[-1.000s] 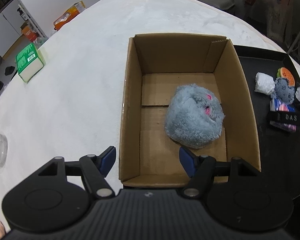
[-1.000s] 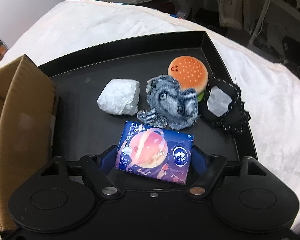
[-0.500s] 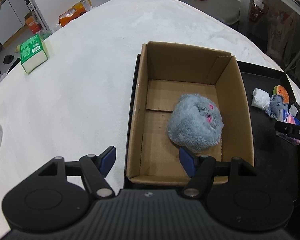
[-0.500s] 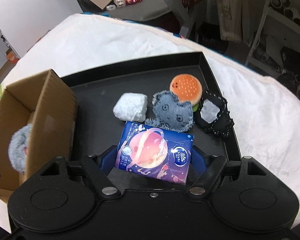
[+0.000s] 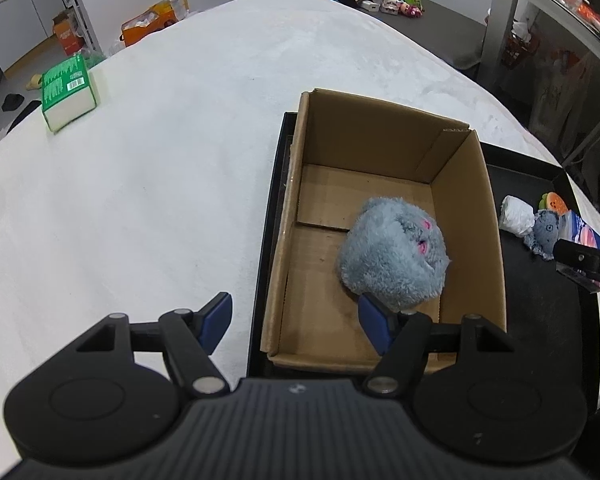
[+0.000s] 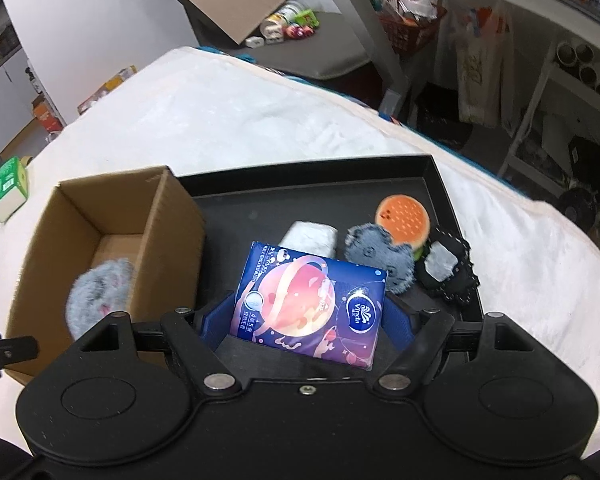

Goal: Organize soft objects
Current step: 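Grasp the blue tissue pack with the right gripper, then carry the tissue pack into the box and release it with the right gripper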

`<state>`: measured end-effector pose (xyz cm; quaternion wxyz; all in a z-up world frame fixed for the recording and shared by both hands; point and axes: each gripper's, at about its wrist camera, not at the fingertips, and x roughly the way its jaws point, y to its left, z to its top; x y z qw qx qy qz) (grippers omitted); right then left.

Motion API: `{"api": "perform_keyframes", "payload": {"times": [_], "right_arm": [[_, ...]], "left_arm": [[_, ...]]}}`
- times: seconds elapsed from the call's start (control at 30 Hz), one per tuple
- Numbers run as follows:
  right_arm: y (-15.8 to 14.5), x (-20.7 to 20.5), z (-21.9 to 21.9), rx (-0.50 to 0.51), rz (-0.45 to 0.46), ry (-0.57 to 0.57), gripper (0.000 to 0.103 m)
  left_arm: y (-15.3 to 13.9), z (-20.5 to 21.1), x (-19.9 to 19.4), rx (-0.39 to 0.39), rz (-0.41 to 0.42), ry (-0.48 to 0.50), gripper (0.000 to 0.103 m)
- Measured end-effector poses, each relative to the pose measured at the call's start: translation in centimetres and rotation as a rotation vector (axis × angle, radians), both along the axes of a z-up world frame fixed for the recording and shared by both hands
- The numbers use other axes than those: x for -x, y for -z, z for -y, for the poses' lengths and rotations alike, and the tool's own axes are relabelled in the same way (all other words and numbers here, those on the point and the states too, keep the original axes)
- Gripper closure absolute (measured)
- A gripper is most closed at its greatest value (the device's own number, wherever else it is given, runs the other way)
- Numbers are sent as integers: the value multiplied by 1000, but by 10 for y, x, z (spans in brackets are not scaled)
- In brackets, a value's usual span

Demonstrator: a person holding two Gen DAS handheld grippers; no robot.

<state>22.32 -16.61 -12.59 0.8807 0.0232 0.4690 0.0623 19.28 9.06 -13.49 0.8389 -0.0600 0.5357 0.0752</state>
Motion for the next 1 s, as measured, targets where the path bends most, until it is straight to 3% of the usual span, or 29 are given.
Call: {"api": "perform_keyframes", "payload": {"times": [0.2, 0.77, 1.0], "right_arm": [[-15, 4, -19, -9, 32, -34, 28], [-41, 11, -68, -12, 88, -141, 28], [-46, 12, -88, -28, 97, -186, 28]], "left_arm": [[0, 0, 3, -8, 21, 10, 35], [8, -14, 4, 59, 1, 10, 38], [13, -22, 3, 111, -20, -1, 49]]}}
